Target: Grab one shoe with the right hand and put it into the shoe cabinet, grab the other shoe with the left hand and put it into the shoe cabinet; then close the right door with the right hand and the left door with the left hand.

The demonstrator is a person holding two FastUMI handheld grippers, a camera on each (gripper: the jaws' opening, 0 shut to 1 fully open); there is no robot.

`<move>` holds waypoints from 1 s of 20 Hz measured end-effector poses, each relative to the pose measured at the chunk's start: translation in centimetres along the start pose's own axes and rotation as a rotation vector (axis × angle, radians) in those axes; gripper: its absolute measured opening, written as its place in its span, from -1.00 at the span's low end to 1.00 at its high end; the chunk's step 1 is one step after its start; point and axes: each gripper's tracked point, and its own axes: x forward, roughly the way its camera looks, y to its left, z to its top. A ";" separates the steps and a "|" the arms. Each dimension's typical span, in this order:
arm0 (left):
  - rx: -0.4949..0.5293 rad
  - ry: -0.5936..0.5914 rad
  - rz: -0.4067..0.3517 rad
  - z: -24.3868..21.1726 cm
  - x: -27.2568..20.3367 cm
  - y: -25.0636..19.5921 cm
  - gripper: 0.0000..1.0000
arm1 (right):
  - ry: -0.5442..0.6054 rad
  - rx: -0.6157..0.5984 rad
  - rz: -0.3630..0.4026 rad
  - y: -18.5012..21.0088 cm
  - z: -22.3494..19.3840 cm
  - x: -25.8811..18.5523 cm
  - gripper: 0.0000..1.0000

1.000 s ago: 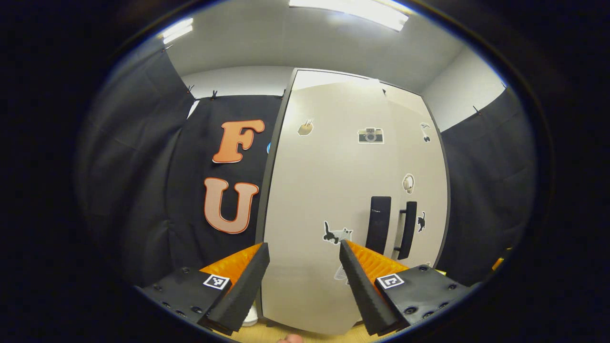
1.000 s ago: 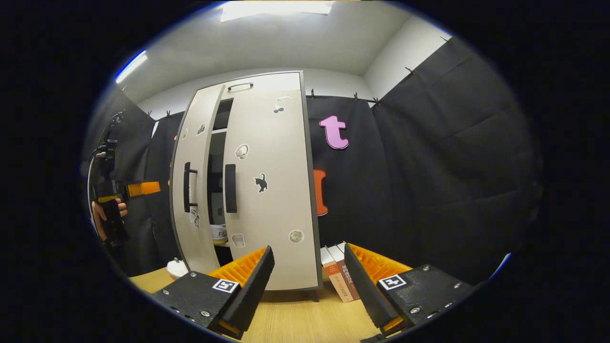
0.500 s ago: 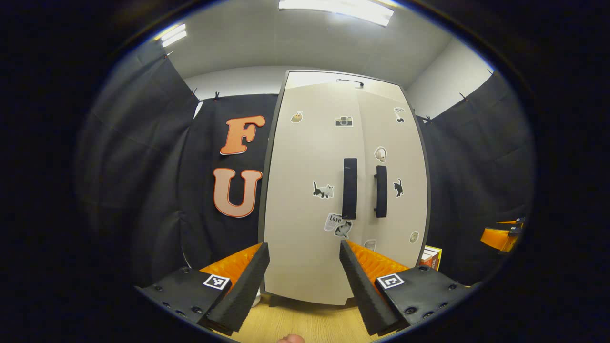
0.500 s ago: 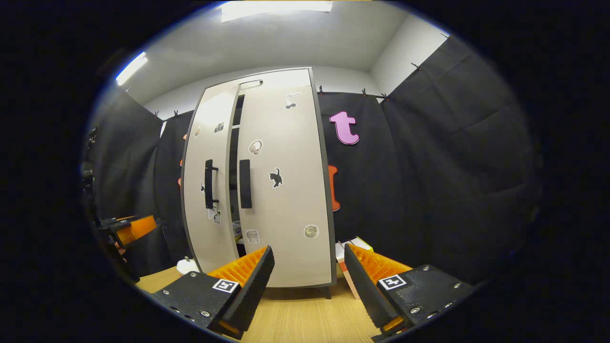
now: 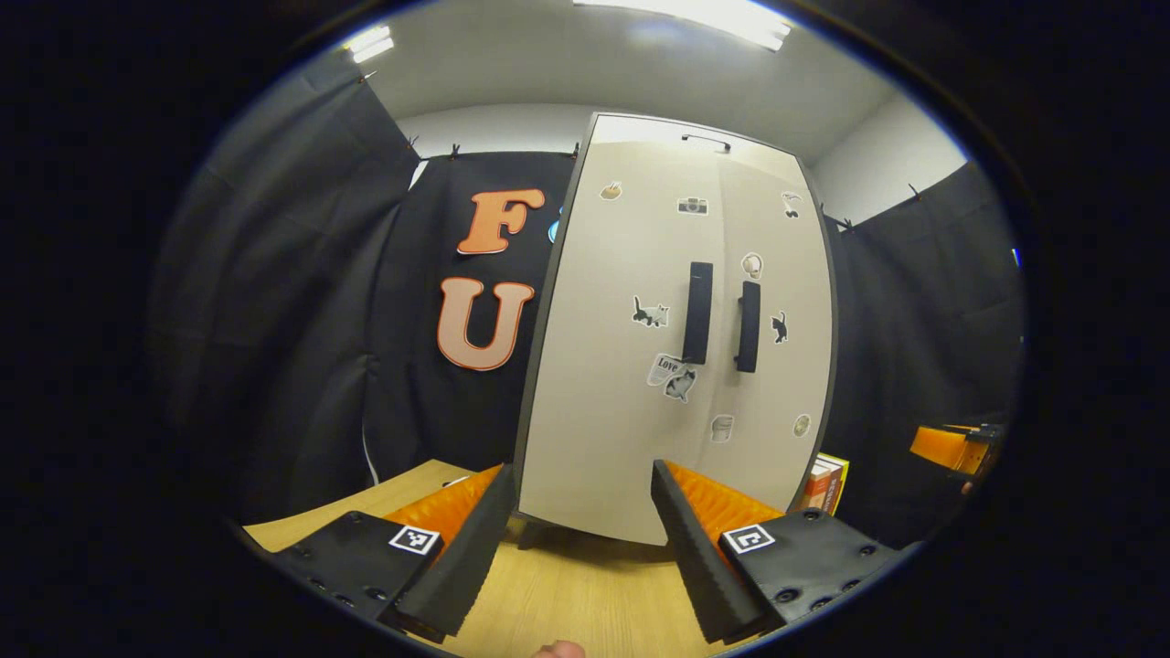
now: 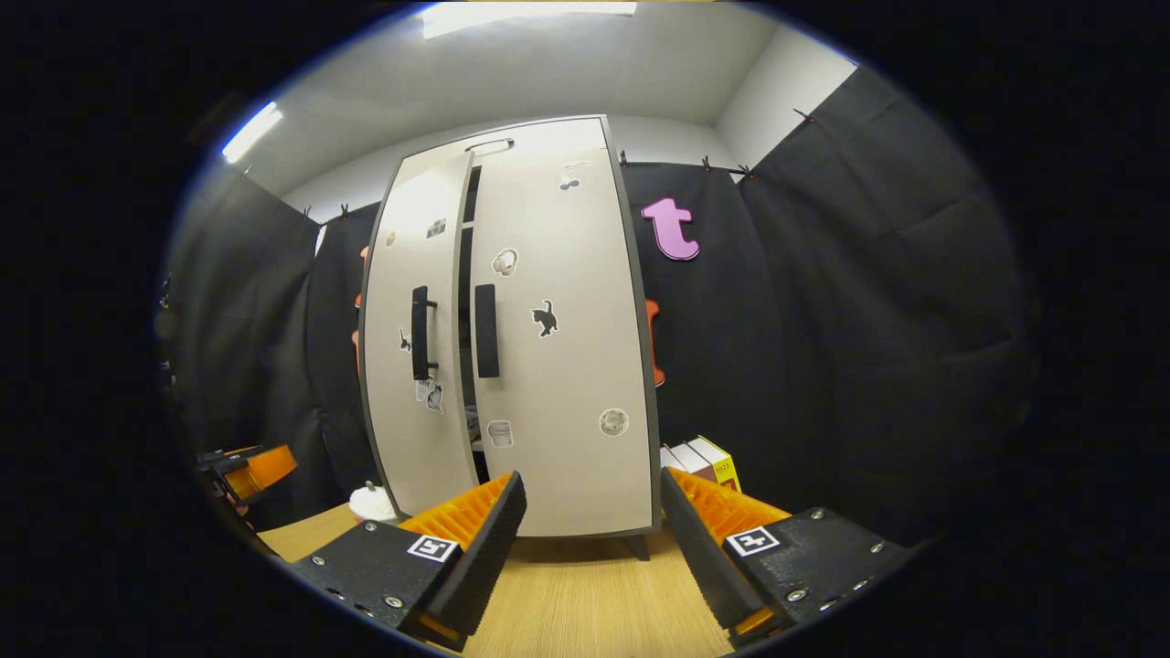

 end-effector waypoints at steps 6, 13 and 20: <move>0.031 -0.020 -0.018 0.6 0.0 -0.8 0.93 | -0.005 0.014 -0.007 -0.1 0.2 0.0 0.82; 0.028 -0.035 -0.038 1.2 -0.1 -1.6 0.93 | -0.018 0.012 -0.016 -0.3 0.6 -0.4 0.82; 0.024 -0.027 -0.035 1.2 -0.4 -1.6 0.93 | -0.019 0.014 -0.018 -0.3 0.7 -0.5 0.82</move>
